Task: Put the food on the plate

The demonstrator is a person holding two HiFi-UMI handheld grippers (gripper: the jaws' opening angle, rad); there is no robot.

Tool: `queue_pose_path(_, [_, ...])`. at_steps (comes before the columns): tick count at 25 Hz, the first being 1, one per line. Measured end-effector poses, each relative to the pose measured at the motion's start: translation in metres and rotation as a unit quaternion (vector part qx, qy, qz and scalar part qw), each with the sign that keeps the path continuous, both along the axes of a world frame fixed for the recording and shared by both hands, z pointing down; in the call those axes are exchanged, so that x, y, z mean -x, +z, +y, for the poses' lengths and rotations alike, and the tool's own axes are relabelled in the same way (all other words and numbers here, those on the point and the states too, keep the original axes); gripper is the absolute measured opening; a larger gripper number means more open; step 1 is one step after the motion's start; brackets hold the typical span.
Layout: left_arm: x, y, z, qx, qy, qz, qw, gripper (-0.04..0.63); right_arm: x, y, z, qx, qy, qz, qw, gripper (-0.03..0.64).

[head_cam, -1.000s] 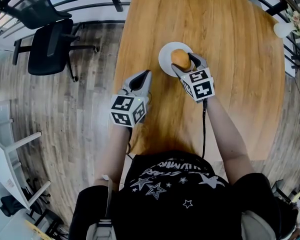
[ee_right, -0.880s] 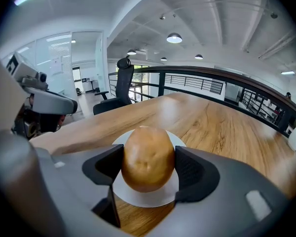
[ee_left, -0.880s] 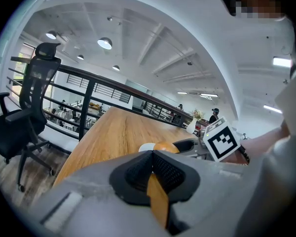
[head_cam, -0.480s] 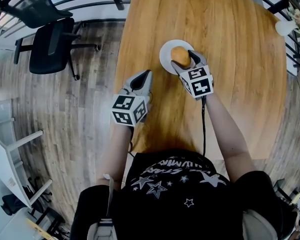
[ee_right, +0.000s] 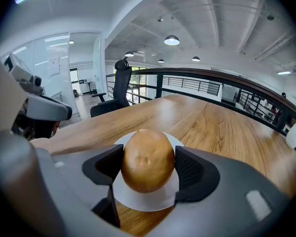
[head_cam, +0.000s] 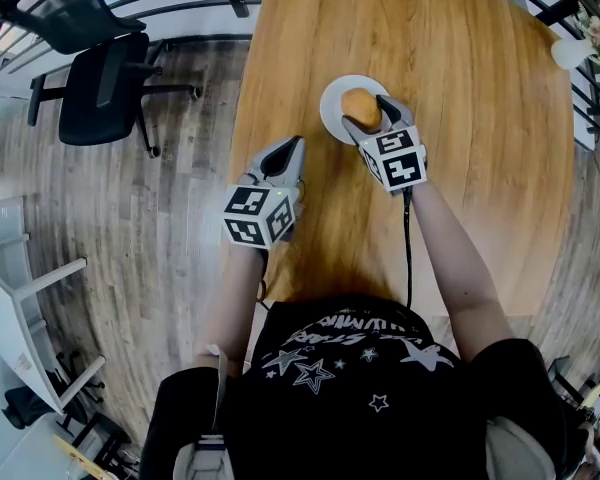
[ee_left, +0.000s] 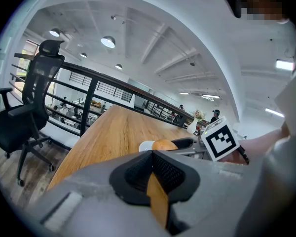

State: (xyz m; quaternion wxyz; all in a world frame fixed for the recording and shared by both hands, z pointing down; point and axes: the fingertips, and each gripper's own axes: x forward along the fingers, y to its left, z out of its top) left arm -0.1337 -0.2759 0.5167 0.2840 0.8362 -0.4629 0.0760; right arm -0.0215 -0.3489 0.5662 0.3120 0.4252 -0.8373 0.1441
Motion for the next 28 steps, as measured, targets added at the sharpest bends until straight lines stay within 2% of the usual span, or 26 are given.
queue_pose_path(7, [0.001, -0.001, 0.002, 0.0, -0.003, 0.003, 1.0, 0.002, -0.004, -0.003, -0.001, 0.0, 0.009, -0.006, 1.0, 0.334])
queue_pose_path(17, [0.005, -0.004, 0.009, 0.004, -0.011, 0.01, 0.9999, 0.002, -0.011, -0.004, 0.006, 0.028, 0.03, -0.029, 0.999, 0.377])
queue_pose_path(28, [0.004, -0.022, 0.035, -0.015, -0.015, 0.003, 0.9998, 0.002, -0.033, -0.04, 0.025, 0.021, 0.05, -0.06, 0.997, 0.38])
